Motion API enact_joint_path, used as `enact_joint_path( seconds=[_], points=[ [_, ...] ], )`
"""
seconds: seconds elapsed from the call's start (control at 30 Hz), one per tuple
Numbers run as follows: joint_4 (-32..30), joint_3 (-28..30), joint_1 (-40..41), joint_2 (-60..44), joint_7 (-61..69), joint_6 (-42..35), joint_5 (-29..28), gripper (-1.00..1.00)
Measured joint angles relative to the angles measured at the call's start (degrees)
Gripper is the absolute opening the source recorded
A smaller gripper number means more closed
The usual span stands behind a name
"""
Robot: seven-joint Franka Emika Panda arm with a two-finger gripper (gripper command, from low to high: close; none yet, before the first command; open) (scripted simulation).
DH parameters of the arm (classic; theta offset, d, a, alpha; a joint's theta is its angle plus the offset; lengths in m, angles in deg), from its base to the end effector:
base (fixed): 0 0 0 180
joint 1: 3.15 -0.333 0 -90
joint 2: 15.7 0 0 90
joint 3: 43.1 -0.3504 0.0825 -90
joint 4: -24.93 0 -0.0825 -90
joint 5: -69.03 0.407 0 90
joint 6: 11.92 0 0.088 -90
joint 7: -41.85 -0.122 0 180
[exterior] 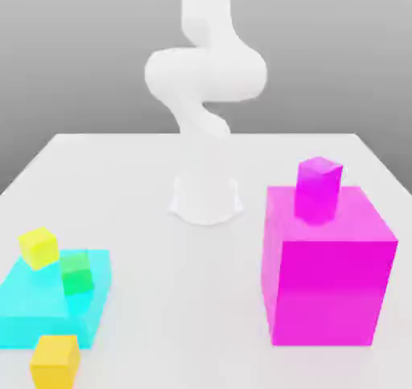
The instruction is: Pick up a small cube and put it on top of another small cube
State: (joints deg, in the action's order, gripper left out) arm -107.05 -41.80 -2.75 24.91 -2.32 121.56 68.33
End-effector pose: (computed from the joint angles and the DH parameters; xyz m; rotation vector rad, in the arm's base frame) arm 0.3903 -0.0151 0.6939 -2.4967 1.0494 -0.9693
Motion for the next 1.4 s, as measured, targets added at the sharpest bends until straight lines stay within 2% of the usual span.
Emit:
enact_joint_path(
  seconds=[0.33, 0.6, 0.9, 1.07, 1.1, 1.3, 1.4],
  points=[
    [-0.8, 6.5, 1.5, -21.0, 8.3, 6.8, -0.8, 0.0],
    [-1.4, 11.2, 4.0, -37.7, 17.6, 12.2, 2.6, 0.0],
    [-2.1, 11.2, 10.5, -56.8, 29.6, 18.1, 8.5, 0.0],
    [-0.5, 7.9, 14.1, -67.2, 33.1, 25.0, 11.9, 0.0],
    [-0.2, 7.4, 14.5, -68.5, 33.4, 26.0, 12.3, -1.0],
    [-0.1, 7.1, 14.7, -69.2, 33.6, 26.5, 12.5, -1.0],
    [-0.9, 8.4, 13.8, -65.4, 32.6, 23.5, 11.1, -1.0]
  ],
)
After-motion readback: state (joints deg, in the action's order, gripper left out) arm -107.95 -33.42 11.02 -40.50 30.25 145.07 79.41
